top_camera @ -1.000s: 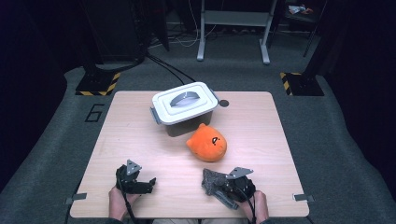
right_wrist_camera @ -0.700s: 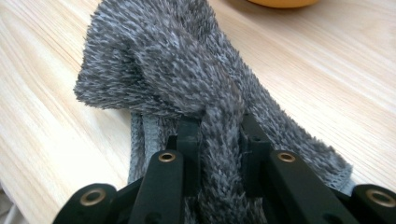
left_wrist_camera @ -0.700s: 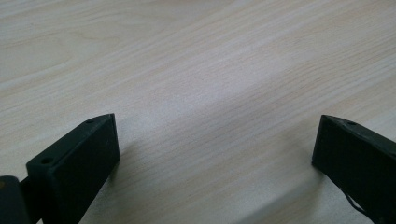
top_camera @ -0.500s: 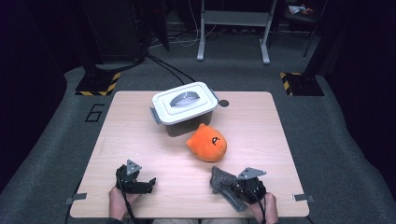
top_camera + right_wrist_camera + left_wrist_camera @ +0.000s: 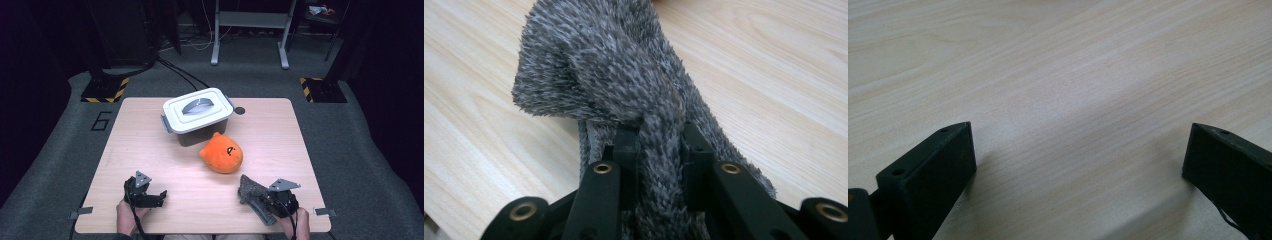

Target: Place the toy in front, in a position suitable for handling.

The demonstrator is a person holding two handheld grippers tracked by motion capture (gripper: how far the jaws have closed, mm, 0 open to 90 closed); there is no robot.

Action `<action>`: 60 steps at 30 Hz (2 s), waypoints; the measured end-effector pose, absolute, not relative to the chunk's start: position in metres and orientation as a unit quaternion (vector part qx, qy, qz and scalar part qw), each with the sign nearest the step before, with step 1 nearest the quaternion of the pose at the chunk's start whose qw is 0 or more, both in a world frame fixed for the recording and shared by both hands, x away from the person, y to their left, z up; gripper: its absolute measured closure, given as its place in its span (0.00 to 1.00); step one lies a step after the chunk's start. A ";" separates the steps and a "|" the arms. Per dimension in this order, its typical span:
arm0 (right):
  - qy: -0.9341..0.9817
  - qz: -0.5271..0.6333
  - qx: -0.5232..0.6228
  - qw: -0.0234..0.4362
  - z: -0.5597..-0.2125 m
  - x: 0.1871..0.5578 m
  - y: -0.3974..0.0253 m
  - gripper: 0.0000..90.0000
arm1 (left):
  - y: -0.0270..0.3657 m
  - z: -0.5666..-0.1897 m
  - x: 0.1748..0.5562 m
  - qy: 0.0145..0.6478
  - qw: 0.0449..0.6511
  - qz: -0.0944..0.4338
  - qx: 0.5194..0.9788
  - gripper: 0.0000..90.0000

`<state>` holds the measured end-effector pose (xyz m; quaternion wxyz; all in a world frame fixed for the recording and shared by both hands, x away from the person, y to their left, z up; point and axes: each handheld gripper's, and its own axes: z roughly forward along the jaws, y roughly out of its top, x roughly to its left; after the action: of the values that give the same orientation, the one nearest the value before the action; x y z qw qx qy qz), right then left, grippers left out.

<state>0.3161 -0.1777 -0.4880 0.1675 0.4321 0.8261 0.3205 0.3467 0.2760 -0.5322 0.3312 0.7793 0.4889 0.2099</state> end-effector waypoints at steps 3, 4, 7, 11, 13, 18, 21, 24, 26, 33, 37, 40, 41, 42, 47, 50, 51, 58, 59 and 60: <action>0.817 0.323 0.445 0.171 -0.485 0.317 -0.189 0.83 | 0.276 -0.532 0.347 0.489 0.332 0.211 0.779 0.00; 0.817 0.323 0.445 0.171 -0.485 0.317 -0.189 0.83 | 0.276 -0.532 0.347 0.489 0.332 0.211 0.779 0.00; 0.814 0.322 0.449 0.179 -0.482 0.319 -0.196 0.83 | 0.276 -0.532 0.347 0.489 0.332 0.211 0.779 0.00; 0.810 0.319 0.456 0.185 -0.480 0.321 -0.204 0.82 | 0.276 -0.532 0.347 0.489 0.331 0.211 0.779 0.00; 0.807 0.316 0.462 0.191 -0.479 0.322 -0.206 0.82 | 0.276 -0.532 0.347 0.489 0.331 0.211 0.779 0.00; 0.798 0.314 0.475 0.198 -0.474 0.326 -0.213 0.82 | 0.276 -0.532 0.347 0.490 0.331 0.211 0.779 0.00; 0.793 0.312 0.480 0.207 -0.471 0.329 -0.219 0.82 | 0.276 -0.532 0.347 0.490 0.331 0.211 0.778 0.00; 0.789 0.310 0.487 0.210 -0.469 0.332 -0.223 0.82 | 0.276 -0.532 0.347 0.490 0.331 0.211 0.778 0.00; 0.784 0.312 0.492 0.214 -0.468 0.335 -0.227 0.82 | 0.276 -0.532 0.347 0.490 0.331 0.212 0.778 0.00; 0.768 0.307 0.512 0.230 -0.464 0.354 -0.241 0.82 | 0.276 -0.532 0.347 0.489 0.331 0.211 0.779 0.00; 0.759 0.305 0.526 0.234 -0.463 0.365 -0.247 0.81 | 0.277 -0.532 0.347 0.489 0.329 0.209 0.781 0.00; 0.752 0.302 0.536 0.237 -0.464 0.371 -0.249 0.81 | 0.277 -0.532 0.347 0.489 0.328 0.209 0.781 0.00; 0.748 0.303 0.541 0.239 -0.464 0.374 -0.251 0.81 | 0.277 -0.532 0.347 0.489 0.329 0.209 0.780 0.00; 0.740 0.301 0.552 0.239 -0.465 0.380 -0.254 0.81 | 0.277 -0.532 0.347 0.489 0.329 0.210 0.780 0.01; 0.729 0.296 0.569 0.239 -0.467 0.392 -0.257 0.81 | 0.277 -0.532 0.347 0.490 0.329 0.210 0.780 0.01; 0.724 0.296 0.575 0.239 -0.469 0.399 -0.258 0.80 | 0.277 -0.532 0.347 0.490 0.329 0.210 0.779 0.01; 0.722 0.297 0.578 0.238 -0.469 0.401 -0.257 0.80 | 0.277 -0.532 0.347 0.491 0.329 0.210 0.779 0.01; 0.711 0.293 0.594 0.236 -0.477 0.419 -0.253 0.79 | 0.277 -0.532 0.347 0.491 0.326 0.210 0.780 0.01; 0.709 0.292 0.597 0.236 -0.478 0.425 -0.252 0.78 | 0.277 -0.532 0.347 0.491 0.327 0.210 0.780 0.01; 0.706 0.292 0.599 0.238 -0.478 0.427 -0.250 0.77 | 0.277 -0.532 0.347 0.491 0.326 0.210 0.780 0.01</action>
<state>0.4271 -0.2505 -0.4783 0.2378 0.5994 0.7062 0.2923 0.3469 0.2770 -0.5317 0.3263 0.7799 0.4909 0.2105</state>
